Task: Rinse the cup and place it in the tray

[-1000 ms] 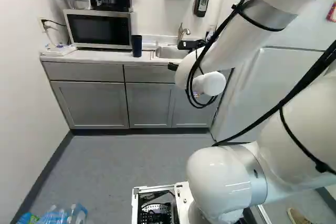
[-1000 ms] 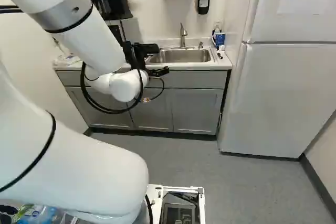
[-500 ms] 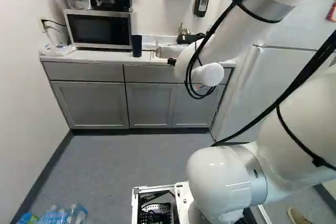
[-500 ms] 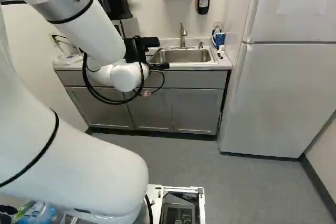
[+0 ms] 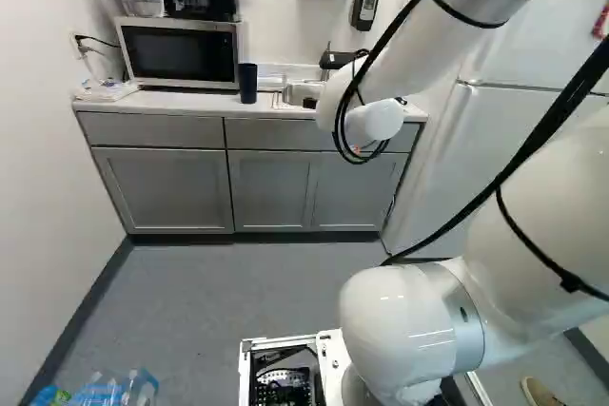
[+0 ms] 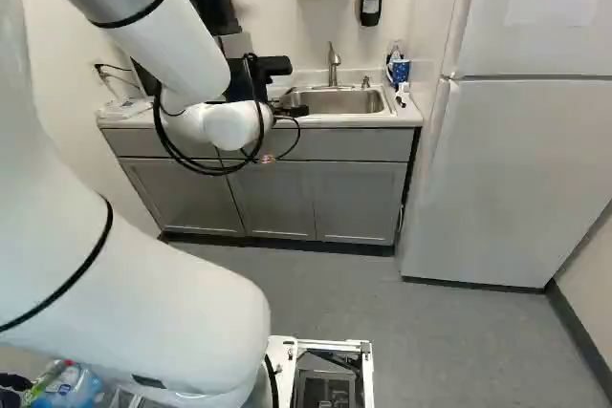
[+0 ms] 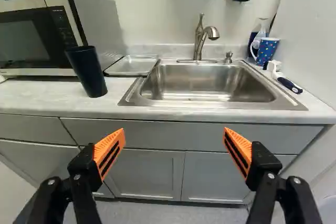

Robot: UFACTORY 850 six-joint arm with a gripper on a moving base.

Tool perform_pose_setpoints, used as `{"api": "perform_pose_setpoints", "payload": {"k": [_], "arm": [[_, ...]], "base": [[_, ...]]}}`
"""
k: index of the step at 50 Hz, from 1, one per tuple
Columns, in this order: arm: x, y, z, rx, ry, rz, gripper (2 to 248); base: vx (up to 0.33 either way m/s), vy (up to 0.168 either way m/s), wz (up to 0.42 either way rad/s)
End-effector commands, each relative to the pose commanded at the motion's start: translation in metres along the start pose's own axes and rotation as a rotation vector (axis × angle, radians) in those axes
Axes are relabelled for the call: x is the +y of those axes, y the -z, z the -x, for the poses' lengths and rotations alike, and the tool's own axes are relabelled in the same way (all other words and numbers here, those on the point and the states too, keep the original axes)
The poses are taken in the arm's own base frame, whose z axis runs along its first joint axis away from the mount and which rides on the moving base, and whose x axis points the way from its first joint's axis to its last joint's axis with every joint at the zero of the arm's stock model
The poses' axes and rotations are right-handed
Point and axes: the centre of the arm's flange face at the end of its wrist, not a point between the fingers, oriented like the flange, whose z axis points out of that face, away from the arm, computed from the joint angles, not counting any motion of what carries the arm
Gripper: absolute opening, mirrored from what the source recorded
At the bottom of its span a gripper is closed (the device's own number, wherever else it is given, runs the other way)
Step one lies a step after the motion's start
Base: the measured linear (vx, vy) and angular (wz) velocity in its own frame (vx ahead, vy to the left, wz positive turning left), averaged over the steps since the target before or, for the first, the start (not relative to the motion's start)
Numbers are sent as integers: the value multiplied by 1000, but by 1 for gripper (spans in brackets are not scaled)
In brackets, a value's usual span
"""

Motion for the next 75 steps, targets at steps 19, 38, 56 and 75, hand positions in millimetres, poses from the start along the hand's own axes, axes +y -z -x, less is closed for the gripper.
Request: {"api": "perform_pose_setpoints", "payload": {"k": [19,38,56,75], "arm": [[0,-11,-20,-15,0,0,247],[0,-22,-39,-34,0,0,247],[0,-32,-57,-53,0,0,247],[0,-39,-75,-73,0,0,247]], "base": [[0,0,0],[0,0,0],[0,0,0],[0,0,0]]}}
